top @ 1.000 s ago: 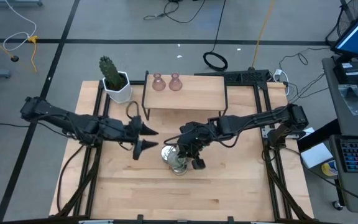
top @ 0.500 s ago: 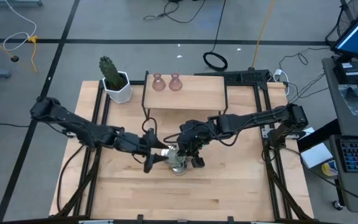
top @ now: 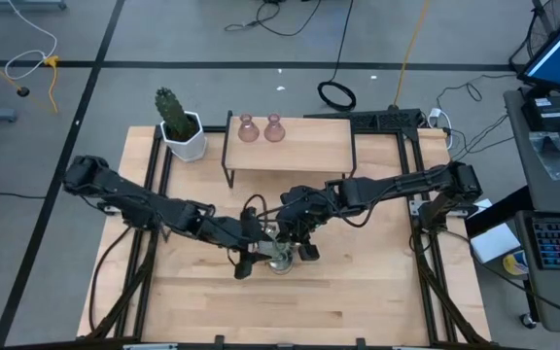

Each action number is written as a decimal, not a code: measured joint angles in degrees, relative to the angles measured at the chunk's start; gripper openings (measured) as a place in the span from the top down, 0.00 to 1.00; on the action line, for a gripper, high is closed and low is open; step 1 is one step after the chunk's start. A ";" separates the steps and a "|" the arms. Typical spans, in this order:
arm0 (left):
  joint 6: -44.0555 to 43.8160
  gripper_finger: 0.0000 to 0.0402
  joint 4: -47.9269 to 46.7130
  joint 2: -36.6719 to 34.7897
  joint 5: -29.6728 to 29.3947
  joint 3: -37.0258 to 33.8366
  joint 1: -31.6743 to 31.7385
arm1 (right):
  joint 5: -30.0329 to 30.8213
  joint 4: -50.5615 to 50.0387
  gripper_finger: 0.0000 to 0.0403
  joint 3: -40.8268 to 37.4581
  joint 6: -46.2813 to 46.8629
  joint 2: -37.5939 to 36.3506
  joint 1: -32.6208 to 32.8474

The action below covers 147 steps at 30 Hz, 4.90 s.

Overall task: Pick & Place candle stick holders
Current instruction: Put the green glass candle holder on the shelf

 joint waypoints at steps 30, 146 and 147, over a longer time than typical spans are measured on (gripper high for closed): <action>-1.32 0.69 -0.31 4.18 2.54 3.66 2.63 | -0.91 2.84 0.90 -0.02 -0.43 -0.02 0.00; 8.96 0.64 15.41 1.80 -23.11 -4.60 36.23 | 33.49 -2.16 0.61 -27.15 5.84 -43.91 -2.62; 8.98 0.64 15.37 1.80 -23.09 -4.60 36.23 | 33.49 -2.16 0.62 -27.15 5.84 -43.91 -2.62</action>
